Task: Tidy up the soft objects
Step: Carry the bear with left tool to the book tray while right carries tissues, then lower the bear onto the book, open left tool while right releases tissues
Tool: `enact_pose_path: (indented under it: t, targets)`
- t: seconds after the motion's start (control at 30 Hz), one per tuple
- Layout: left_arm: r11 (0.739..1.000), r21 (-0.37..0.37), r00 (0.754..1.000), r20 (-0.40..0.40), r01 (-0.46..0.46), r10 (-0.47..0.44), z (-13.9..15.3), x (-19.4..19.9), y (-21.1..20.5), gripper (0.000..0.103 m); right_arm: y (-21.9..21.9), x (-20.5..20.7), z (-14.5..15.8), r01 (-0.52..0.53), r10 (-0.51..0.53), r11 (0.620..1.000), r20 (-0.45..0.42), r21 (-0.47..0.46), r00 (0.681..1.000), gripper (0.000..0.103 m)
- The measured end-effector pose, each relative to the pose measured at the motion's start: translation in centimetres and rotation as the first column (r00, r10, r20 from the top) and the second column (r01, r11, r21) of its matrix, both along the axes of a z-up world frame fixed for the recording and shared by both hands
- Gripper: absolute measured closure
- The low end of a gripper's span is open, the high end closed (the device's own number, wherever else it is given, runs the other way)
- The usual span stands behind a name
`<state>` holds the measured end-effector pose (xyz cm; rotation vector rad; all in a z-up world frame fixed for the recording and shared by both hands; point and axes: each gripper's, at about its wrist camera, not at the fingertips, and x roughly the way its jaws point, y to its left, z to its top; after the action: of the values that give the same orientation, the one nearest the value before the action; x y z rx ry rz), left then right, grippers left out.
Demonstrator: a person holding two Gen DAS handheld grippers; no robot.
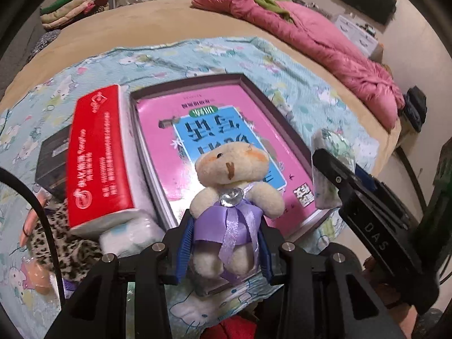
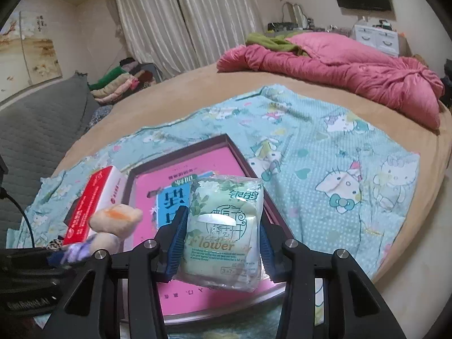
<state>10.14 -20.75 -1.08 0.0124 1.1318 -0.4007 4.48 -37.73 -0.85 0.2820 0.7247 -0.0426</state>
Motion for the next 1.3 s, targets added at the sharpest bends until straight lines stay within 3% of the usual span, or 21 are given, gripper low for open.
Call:
enact_pose_path:
  t: [0.57,1.3]
  targets:
    - [0.997,0.064,0.997,-0.064,0.053,-0.049,-4.2,0.3,-2.6,0.063,-0.8,1.6,-4.0,-0.009,0.013,0.999,-0.127,0.036,0.992,0.056]
    - [0.995,0.083,0.994,-0.101,0.057,-0.049,-5.6,0.2,-2.7,0.061,-0.8,2.3,-5.4,0.02,-0.016,1.0,-0.199,0.016,0.98,0.051]
